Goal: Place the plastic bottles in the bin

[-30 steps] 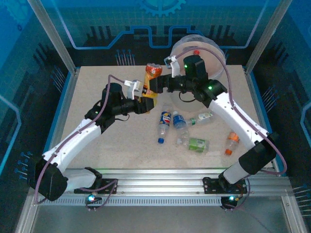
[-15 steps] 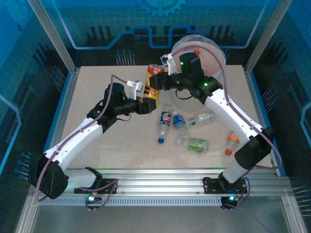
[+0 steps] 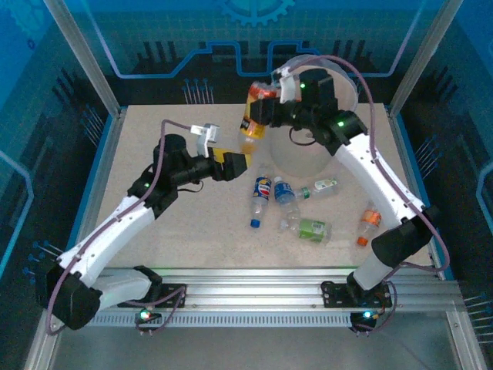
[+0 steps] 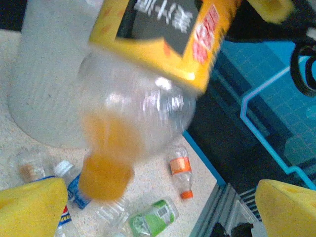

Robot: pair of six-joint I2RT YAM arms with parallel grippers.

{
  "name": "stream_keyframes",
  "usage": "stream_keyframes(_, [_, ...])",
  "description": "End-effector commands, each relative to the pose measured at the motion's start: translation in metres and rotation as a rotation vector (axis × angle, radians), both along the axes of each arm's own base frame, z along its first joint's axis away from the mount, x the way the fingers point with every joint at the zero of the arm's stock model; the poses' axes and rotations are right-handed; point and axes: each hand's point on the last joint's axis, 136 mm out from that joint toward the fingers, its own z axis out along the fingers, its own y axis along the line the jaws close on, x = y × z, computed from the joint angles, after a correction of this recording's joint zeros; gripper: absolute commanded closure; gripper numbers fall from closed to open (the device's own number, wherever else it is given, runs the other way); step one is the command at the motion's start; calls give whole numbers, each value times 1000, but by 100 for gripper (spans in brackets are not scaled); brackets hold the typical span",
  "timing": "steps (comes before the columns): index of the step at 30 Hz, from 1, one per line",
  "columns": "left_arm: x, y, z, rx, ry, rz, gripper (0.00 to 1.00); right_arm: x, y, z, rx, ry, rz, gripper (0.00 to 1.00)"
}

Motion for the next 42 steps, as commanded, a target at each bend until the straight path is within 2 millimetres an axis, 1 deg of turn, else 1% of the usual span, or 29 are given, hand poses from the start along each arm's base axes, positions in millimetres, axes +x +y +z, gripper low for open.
stream_keyframes(1, [0,11,11,-2,-88,69,1,18,-31,27,-35,-76,-123,66])
stream_keyframes(5, [-4,16,11,-3,-109,86,1,39,-73,51,-52,-127,-281,66])
stream_keyframes(8, [-6,18,8,6,-108,87,1,55,-104,62,-71,-164,-405,67])
stream_keyframes(10, [-6,18,6,12,-107,88,1,66,-122,65,-99,-184,-489,67])
stream_keyframes(12, [-6,19,3,18,-105,92,1,79,-139,62,-127,-186,-557,67])
stream_keyframes(16, [-6,22,0,30,-100,107,1,101,-155,56,-161,-167,-608,67])
stream_keyframes(17, [-6,23,-2,36,-99,114,1,108,-159,51,-176,-152,-618,67])
stream_keyframes(19, [-5,26,-5,49,-94,130,1,118,-162,45,-192,-128,-626,67])
stream_keyframes(24, [-5,29,-11,66,-81,144,1,138,-161,13,-240,-36,-613,66])
stream_keyframes(27, [-4,30,-14,75,-71,153,1,144,-158,-7,-257,17,-601,65])
stream_keyframes(31, [-4,31,-15,81,-67,156,1,147,-155,-30,-261,92,-587,65])
stream_keyframes(38, [-1,31,-20,88,-51,167,1,151,-138,-74,-258,213,-510,63])
stream_keyframes(42, [1,31,-23,92,-41,167,1,152,-135,-98,-277,273,-495,59])
